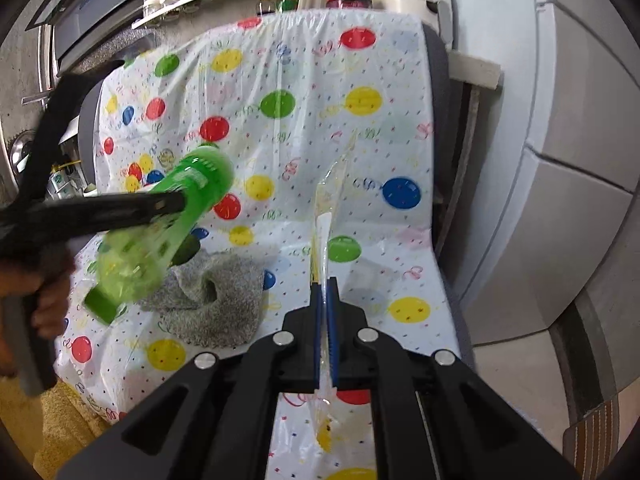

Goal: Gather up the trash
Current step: 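Grasp the green bottle with the left gripper while the right holds the wrapper, then carry the bottle and wrapper to the bin and open both grippers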

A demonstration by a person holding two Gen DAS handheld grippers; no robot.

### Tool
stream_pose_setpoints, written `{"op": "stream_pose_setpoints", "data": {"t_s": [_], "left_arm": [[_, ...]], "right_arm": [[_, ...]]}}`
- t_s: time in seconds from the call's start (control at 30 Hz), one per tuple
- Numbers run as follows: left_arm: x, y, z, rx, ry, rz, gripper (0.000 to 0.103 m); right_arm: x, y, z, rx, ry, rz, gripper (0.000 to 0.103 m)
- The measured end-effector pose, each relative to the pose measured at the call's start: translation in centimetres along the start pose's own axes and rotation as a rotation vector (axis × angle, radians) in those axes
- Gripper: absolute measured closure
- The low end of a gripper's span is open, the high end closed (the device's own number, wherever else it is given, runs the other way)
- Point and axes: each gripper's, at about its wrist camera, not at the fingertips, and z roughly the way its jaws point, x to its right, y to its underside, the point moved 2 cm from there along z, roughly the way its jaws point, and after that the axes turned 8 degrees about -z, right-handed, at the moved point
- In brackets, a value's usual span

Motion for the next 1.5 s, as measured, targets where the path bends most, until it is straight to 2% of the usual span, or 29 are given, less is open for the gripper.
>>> {"op": "stream_pose_setpoints", "data": {"t_s": [0.13, 0.3, 0.47, 0.77, 1.03, 1.23, 1.37, 1.43, 1.5], "left_arm": [[1.3, 2.9, -4.1, 0.052, 0.062, -0.031, 0.047], [4.6, 6.6, -6.1, 0.084, 0.135, -0.017, 0.047], [9.0, 10.6, -6.7, 0.037, 0.232, 0.032, 0.047], [17.6, 17.0, -4.4, -0.045, 0.337, 0.122, 0.047], [24.8, 21.7, -0.3, -0.168, 0.402, 0.227, 0.047], [28.5, 23.0, 3.7, -0.245, 0.418, 0.231, 0.046], [30.2, 23.3, 5.8, -0.278, 0.425, 0.235, 0.042], [30.7, 23.4, 6.7, -0.285, 0.426, 0.234, 0.034], [30.6, 23.2, 6.9, -0.281, 0.43, 0.223, 0.034]], "right_arm": [[1.2, 0.2, -2.4, 0.018, 0.043, -0.001, 0.099], [3.1, 2.7, -5.6, -0.008, 0.102, 0.002, 0.099], [5.5, 6.9, -8.2, -0.049, 0.146, 0.058, 0.099], [10.5, 15.9, -12.1, -0.161, 0.262, 0.174, 0.099], [14.8, 21.7, -11.8, -0.258, 0.319, 0.267, 0.099], [18.3, 25.2, -10.1, -0.29, 0.317, 0.354, 0.099], [20.2, 26.2, -8.7, -0.298, 0.313, 0.379, 0.099], [21.2, 26.6, -7.9, -0.308, 0.312, 0.399, 0.097], [21.9, 26.9, -7.6, -0.316, 0.309, 0.421, 0.089]]}}
